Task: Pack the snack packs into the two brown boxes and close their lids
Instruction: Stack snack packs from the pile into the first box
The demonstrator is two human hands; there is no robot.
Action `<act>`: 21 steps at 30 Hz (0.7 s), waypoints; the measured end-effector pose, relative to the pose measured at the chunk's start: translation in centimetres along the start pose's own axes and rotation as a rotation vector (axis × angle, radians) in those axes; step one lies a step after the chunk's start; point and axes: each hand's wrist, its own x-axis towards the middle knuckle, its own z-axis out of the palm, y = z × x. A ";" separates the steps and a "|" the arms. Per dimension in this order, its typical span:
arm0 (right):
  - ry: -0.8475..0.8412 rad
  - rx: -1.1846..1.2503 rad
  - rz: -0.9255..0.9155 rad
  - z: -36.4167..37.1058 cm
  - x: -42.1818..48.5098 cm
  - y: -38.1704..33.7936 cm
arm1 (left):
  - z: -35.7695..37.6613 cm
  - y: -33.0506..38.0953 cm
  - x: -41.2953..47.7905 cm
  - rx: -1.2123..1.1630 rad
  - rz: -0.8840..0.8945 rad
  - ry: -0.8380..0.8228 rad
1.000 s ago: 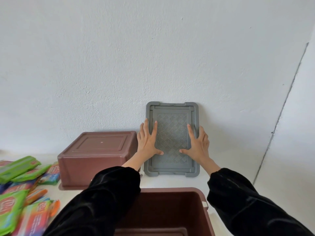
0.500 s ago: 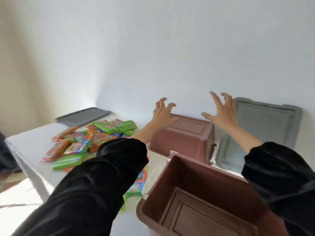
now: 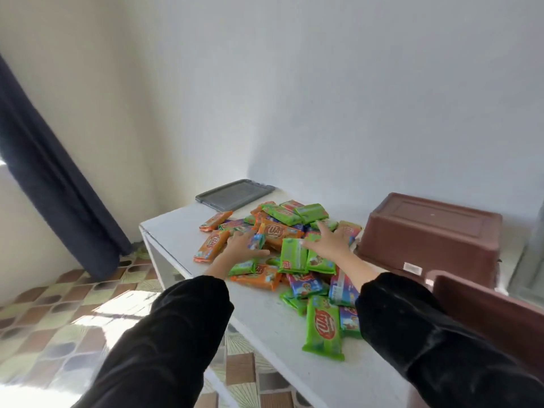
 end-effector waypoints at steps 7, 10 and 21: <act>0.038 -0.142 0.073 4.4 0.0 0.6 | 1.5 -4.9 2.2 -0.003 0.134 -0.086; 0.023 -0.135 0.090 4.1 0.3 0.6 | 1.0 -5.6 3.2 -0.075 0.184 -0.069; 0.149 -0.068 0.150 2.6 0.8 -0.4 | 0.6 -6.1 3.6 -0.015 0.311 0.071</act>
